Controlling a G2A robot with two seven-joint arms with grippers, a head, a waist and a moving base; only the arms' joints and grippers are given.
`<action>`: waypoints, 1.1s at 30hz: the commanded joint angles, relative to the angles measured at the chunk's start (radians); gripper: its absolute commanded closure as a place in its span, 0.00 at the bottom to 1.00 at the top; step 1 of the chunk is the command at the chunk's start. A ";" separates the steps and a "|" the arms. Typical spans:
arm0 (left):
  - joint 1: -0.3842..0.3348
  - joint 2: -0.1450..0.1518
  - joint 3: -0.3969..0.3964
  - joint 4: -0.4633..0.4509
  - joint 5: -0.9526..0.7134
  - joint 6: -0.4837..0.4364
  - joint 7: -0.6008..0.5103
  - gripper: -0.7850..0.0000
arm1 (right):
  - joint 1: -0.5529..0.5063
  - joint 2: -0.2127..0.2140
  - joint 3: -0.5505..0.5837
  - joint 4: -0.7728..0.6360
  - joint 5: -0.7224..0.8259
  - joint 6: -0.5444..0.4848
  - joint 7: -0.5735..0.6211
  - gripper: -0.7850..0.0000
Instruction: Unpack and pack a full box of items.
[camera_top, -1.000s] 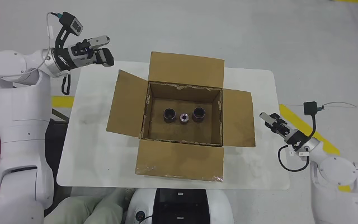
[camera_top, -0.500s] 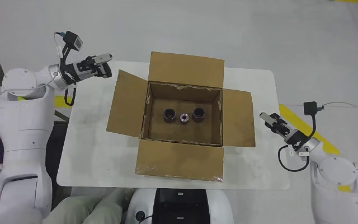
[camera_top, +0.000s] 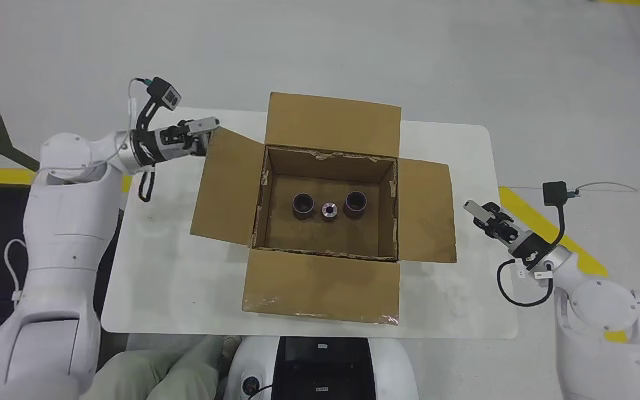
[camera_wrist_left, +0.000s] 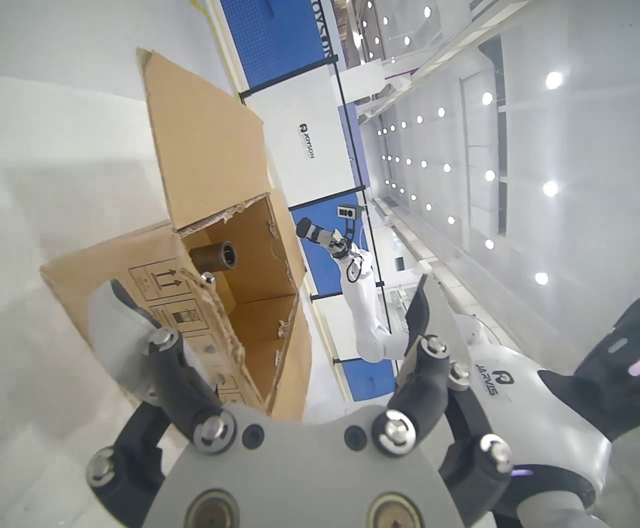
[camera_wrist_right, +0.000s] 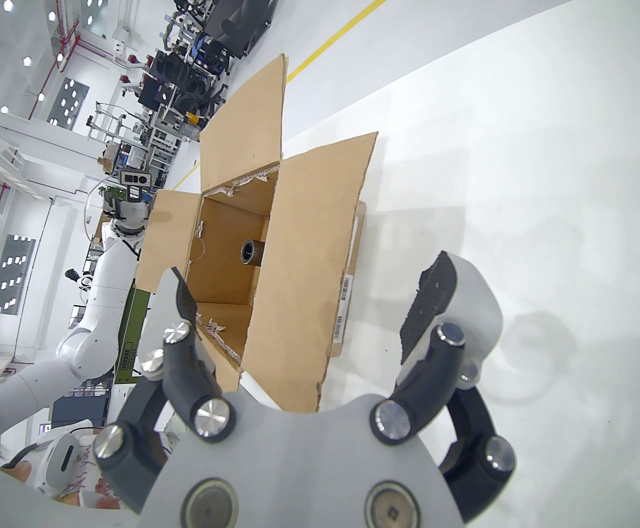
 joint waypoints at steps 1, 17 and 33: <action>-0.010 -0.002 0.010 0.005 -0.024 0.008 -0.013 0.00 | 0.000 0.000 0.000 0.000 0.000 0.000 0.000 0.00; -0.106 -0.045 0.155 -0.042 -0.160 0.031 -0.050 0.00 | 0.000 0.000 0.000 0.000 0.000 0.000 0.000 0.00; -0.180 -0.085 0.346 -0.053 -0.017 -0.018 -0.097 0.00 | 0.000 0.000 0.000 0.000 0.000 0.000 0.000 0.00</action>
